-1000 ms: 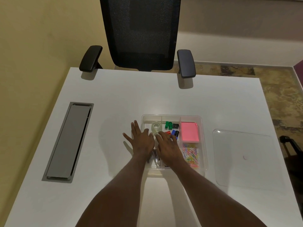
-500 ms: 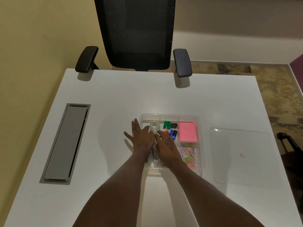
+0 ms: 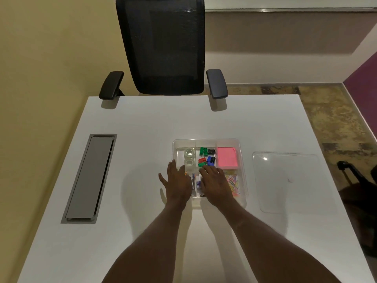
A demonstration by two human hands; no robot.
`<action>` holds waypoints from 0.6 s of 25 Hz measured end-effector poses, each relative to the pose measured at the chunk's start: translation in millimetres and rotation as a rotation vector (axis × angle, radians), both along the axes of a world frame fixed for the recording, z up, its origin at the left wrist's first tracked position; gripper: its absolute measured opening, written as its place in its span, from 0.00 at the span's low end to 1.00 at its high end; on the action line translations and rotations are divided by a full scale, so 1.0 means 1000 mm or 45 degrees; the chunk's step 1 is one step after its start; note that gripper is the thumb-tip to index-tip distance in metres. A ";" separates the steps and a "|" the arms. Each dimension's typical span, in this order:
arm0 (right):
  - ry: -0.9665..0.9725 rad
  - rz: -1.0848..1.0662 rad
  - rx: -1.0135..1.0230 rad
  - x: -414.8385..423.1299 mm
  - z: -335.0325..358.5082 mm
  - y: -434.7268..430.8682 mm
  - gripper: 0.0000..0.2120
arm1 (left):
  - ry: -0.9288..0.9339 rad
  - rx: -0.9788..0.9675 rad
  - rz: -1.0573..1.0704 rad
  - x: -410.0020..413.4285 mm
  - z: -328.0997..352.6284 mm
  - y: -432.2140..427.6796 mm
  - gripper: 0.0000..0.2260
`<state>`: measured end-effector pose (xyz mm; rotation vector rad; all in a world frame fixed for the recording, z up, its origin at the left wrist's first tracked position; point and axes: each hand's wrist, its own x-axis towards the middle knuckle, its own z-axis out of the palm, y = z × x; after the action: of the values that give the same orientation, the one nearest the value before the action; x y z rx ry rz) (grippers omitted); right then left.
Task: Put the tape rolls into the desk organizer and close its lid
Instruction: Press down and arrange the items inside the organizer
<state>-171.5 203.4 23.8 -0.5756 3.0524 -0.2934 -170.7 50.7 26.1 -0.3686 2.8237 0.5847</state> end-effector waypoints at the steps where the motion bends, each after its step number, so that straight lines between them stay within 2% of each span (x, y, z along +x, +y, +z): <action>1: -0.023 -0.019 0.017 0.007 0.004 0.005 0.18 | -0.002 -0.022 -0.021 0.012 0.002 0.003 0.19; 10: 0.026 -0.146 0.070 0.065 0.036 0.058 0.16 | 0.095 -0.068 -0.158 0.072 0.024 0.041 0.21; 15: 0.045 -0.172 0.141 0.082 0.049 0.104 0.14 | 0.108 0.060 -0.147 0.091 0.029 0.086 0.19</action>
<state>-89.1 307.4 72.4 -0.3740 3.1224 -0.1166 -80.0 136.3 55.3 -0.1748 2.8817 0.6556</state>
